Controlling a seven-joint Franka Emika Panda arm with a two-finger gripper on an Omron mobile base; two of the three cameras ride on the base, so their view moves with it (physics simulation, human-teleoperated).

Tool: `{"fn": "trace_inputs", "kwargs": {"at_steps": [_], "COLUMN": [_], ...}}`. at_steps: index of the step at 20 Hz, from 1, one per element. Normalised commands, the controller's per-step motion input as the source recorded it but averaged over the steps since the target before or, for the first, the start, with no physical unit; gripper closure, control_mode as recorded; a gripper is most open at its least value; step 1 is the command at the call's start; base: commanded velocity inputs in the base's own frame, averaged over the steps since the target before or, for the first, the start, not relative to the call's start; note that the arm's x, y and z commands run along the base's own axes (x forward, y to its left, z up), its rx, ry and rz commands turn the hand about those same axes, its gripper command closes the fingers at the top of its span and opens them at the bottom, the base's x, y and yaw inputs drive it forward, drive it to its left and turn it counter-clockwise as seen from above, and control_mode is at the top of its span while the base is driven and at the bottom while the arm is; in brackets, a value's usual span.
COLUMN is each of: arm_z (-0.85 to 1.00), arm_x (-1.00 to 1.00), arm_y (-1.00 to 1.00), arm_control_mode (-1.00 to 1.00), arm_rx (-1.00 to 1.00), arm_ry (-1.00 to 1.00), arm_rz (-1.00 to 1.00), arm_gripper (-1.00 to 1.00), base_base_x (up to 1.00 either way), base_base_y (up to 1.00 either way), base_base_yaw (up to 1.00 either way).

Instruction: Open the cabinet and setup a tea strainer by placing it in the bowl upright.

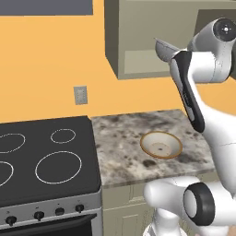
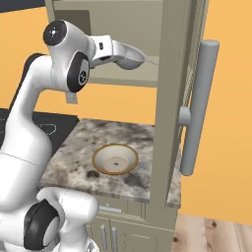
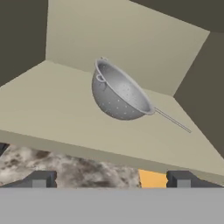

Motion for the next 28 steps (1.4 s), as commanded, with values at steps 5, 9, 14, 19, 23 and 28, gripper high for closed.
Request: {"fn": "trace_inputs", "kwargs": {"at_steps": [5, 9, 14, 19, 23, 28], "arm_z": [0.09, 0.01, 0.00, 0.00, -0.06, -0.08], "arm_x": [0.36, 0.44, 0.49, 0.45, 0.50, 0.27], "arm_y": [0.01, 0.00, -0.02, -0.04, -0.38, -0.09], "arm_control_mode": [-1.00, -1.00, -1.00, -1.00, -1.00, -1.00], "arm_rx": [0.01, 0.04, 0.04, 0.00, 0.04, 0.01], "arm_ry": [-0.02, 0.01, 0.10, 0.02, 0.02, 0.00], "arm_rz": [0.00, 0.00, 0.02, 0.03, 0.06, 0.05], "arm_gripper": [-1.00, -1.00, -1.00, -1.00, -1.00, -1.00], "base_base_x": [0.00, 0.00, 0.00, 0.00, 0.00, 0.00], "base_base_y": [0.00, 0.00, 0.00, 0.00, 0.00, 0.00], "base_base_yaw": [0.00, 0.00, 0.00, 0.00, 0.00, 0.00]}}
